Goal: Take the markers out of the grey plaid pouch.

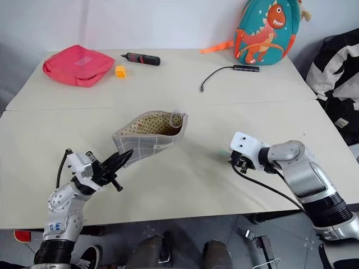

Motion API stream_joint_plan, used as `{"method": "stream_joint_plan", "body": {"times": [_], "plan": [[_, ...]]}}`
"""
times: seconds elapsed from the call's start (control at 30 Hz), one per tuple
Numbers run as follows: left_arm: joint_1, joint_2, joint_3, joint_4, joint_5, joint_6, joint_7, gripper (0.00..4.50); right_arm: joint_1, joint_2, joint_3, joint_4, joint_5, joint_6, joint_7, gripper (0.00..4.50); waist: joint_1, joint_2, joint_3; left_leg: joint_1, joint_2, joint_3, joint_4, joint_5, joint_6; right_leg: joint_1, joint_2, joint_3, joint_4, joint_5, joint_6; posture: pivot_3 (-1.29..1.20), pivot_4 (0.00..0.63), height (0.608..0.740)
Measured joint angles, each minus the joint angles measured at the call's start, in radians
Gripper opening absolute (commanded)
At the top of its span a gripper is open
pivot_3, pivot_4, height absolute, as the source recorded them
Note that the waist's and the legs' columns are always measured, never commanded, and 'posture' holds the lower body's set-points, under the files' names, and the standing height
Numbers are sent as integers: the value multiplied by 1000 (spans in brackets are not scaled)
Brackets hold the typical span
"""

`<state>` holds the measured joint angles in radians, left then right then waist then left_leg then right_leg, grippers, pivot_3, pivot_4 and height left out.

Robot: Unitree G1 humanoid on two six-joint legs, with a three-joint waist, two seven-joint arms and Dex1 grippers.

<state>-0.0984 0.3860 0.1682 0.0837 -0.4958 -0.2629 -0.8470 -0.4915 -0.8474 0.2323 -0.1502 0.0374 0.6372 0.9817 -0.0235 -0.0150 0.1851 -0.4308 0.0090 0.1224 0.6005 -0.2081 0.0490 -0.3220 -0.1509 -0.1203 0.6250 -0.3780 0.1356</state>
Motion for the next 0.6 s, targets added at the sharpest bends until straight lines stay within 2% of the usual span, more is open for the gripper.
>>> {"method": "stream_joint_plan", "body": {"times": [0.13, 0.2, 0.33, 0.4, 0.47, 0.6], "plan": [[5, 0, 2, -2, 1, 0, -5, 0, 0, 6, -13, -23, 48, 14, 22, 3776, -1, 0, 0, 0, 0, 0, 0, 0, 0, 0, 0, 0, 0, 0, 0, 0, 150, 740], [12, 0, 9, -6, 1, 0, -5, 0, -5, 38, -44, -50, 99, 5, 33, 3776, -1, 0, 0, 0, 0, -1, 0, 0, 0, 0, 0, 0, 0, 0, 0, 0, 150, 740], [16, 3, 31, -22, -12, 21, 12, 0, -94, 177, -168, -63, 226, 18, -16, 3776, -4, 0, 0, 0, 1, -1, 0, 0, 0, 0, 1, 0, 0, 0, 0, 0, 150, 740], [15, 4, 69, -29, -45, 80, 54, 0, -121, 197, -203, -65, 250, -2, -40, 3776, -2, 0, 0, -1, 1, -3, 0, 0, 0, 0, 1, 0, 0, 0, 0, 0, 150, 740], [15, 4, 115, -34, -117, 186, 115, 0, -116, 216, -205, -66, 258, -19, -52, 3776, 2, 0, 0, -1, 1, -4, 0, 0, 0, 1, 0, 3, 1, 0, 0, 0, 150, 740], [35, 8, 211, -76, -370, 523, 270, 0, -46, 316, -184, -99, 289, -41, -93, 3776, -4, -1, 0, -2, 1, -5, 0, 0, 0, 0, 1, 5, 3, 0, 0, 0, 150, 740]]}}
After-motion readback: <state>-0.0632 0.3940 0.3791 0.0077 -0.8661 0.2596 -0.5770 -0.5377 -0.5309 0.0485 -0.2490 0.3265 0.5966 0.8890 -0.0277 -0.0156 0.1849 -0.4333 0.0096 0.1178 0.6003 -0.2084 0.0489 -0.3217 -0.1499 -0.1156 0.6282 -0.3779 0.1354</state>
